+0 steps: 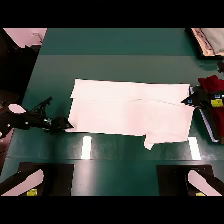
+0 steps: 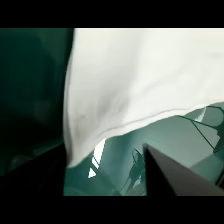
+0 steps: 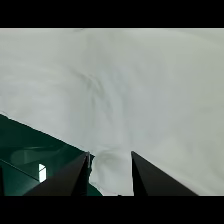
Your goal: Fold the shirts.
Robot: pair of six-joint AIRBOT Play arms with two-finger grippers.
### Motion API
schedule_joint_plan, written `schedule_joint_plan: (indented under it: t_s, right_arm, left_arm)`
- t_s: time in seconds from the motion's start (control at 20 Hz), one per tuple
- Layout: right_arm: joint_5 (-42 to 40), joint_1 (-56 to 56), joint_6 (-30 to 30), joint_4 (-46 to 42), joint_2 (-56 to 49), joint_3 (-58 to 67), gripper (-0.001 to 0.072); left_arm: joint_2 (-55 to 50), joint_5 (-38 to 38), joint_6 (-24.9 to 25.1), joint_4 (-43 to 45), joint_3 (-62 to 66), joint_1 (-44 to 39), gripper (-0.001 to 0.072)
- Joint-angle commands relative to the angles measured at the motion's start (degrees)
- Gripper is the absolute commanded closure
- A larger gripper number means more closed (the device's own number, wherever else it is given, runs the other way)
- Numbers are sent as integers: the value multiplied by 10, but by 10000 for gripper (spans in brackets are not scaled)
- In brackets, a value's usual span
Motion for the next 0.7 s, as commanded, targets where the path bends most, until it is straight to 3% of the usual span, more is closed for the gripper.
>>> schedule_joint_plan:
  t_s: [0.0, 0.05, 0.15, 0.2, 0.4, 0.45, 0.55, 0.65]
  right_arm:
    - [-3, 0, 0, -8, 18, -2, 410]
    - [-3, 0, 0, -20, 21, -2, 410]
    - [2, 0, 9, -69, 32, -6, 410]
    - [3, -4, 19, -104, 42, -16, 410]
    - [12, -71, 59, -174, 97, -125, 407]
    - [16, -97, 66, -181, 110, -158, 388]
    - [13, -149, 73, -183, 125, -227, 269]
    - [-8, -180, 78, -182, 126, -284, 257]
  left_arm:
    - [0, 40, 5, -38, -13, 1, 363]
    - [0, 49, 5, -49, -13, 1, 452]
    - [0, 54, 5, -65, -13, 1, 476]
    - [0, 50, 9, -66, -9, 1, 674]
    - [0, 28, 9, -66, 36, 1, 683]
    - [0, 23, 9, -66, 49, 1, 684]
    - [0, 21, 9, -67, 70, 1, 684]
    - [0, 21, 9, -69, 76, 1, 683]
